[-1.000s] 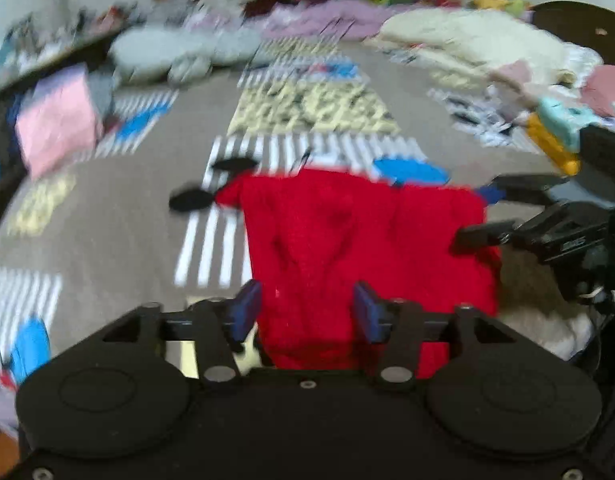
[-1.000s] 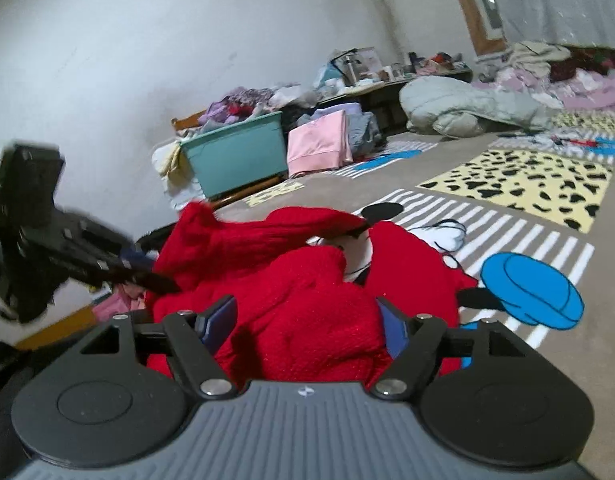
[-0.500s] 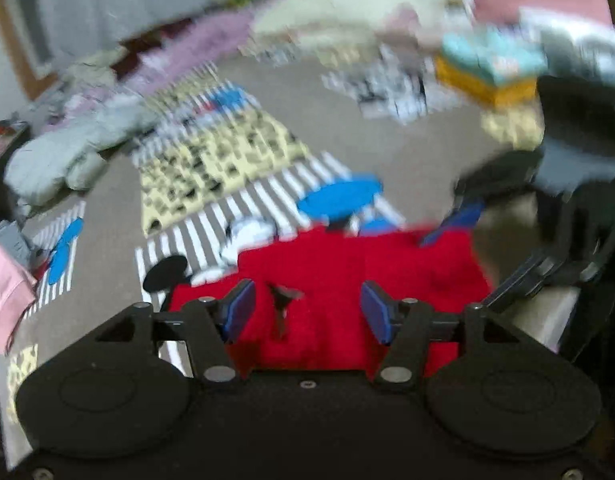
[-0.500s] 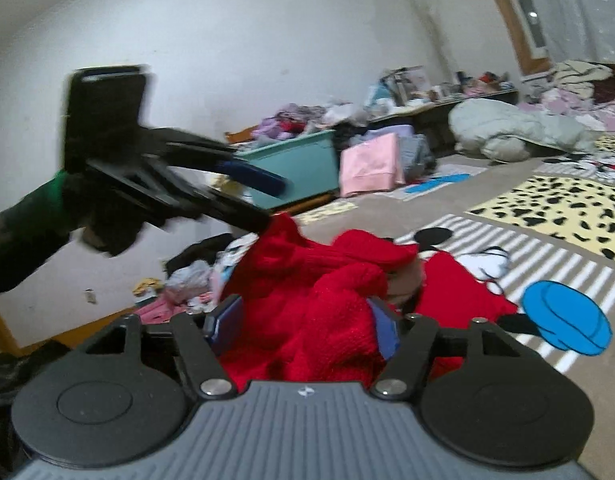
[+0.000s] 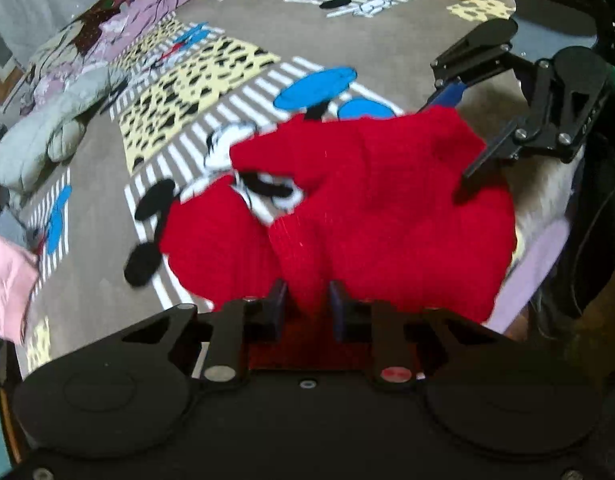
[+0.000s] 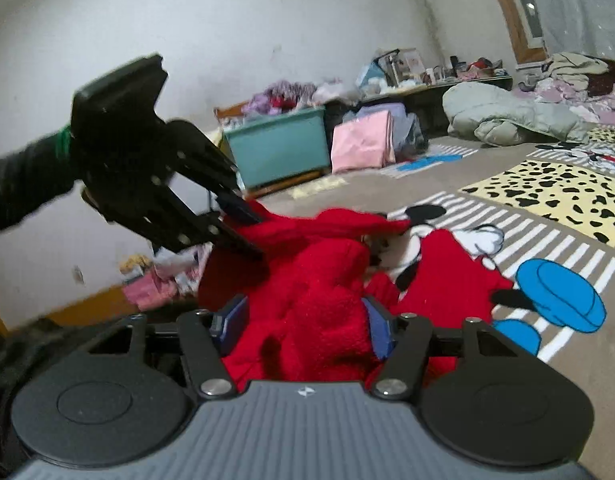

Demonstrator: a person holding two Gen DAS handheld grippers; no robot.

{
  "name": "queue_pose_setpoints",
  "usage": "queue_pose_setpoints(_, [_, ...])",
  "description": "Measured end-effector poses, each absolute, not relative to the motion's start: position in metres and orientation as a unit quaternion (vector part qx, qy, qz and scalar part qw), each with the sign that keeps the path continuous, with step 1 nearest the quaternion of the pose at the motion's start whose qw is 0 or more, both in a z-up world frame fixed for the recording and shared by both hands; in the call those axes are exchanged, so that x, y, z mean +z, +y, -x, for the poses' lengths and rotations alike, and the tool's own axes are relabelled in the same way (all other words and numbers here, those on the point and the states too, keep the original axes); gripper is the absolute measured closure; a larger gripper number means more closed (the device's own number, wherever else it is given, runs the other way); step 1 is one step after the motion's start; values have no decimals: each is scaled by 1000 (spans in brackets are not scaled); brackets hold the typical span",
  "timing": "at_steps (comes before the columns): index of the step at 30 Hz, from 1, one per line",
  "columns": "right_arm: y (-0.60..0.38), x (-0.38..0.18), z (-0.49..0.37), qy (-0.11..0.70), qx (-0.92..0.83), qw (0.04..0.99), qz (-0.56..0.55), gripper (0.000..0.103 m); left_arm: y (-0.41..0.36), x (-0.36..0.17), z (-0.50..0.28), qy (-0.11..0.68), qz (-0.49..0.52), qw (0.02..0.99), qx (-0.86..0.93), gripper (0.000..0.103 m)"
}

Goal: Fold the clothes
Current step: 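Grasp the sweater edge with the right tool while the left tool holds its other edge, then lift the sweater with both tools and shake it open in the air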

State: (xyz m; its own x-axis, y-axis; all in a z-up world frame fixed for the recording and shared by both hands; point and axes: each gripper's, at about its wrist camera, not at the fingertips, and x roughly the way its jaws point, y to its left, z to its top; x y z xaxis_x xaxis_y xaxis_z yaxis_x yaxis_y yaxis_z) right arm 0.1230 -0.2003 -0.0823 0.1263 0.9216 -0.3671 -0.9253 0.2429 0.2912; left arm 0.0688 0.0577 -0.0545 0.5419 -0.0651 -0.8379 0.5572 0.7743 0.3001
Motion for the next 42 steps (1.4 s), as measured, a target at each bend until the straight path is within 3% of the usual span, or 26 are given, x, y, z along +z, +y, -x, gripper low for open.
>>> queue_pose_setpoints(2, [-193,-85,-113,245,611,753,27,45,65,-61,-57,440,-267,838,-183,82])
queue_pose_setpoints(5, [-188,-85,-97,247,596,762,57,58,72,-67,-42,436,-240,848,-183,82])
queue_pose_setpoints(9, [-181,-86,-76,248,576,773,98,60,78,-82,-26,429,-225,856,-178,82])
queue_pose_setpoints(13, [-177,-87,-56,249,551,785,135,67,78,-86,-13,406,-218,870,-177,90])
queue_pose_setpoints(15, [-177,-88,-46,248,535,794,151,78,76,-79,-5,381,-225,880,-175,91])
queue_pose_setpoints(21, [-183,-69,-30,224,486,826,175,89,79,-33,-8,293,-212,919,-156,92])
queue_pose_setpoints(28, [-172,-19,-55,166,420,866,212,94,80,9,-58,217,-162,956,-115,92])
queue_pose_setpoints(42, [-157,53,-183,78,282,933,210,96,73,72,-194,115,-12,993,-31,92])
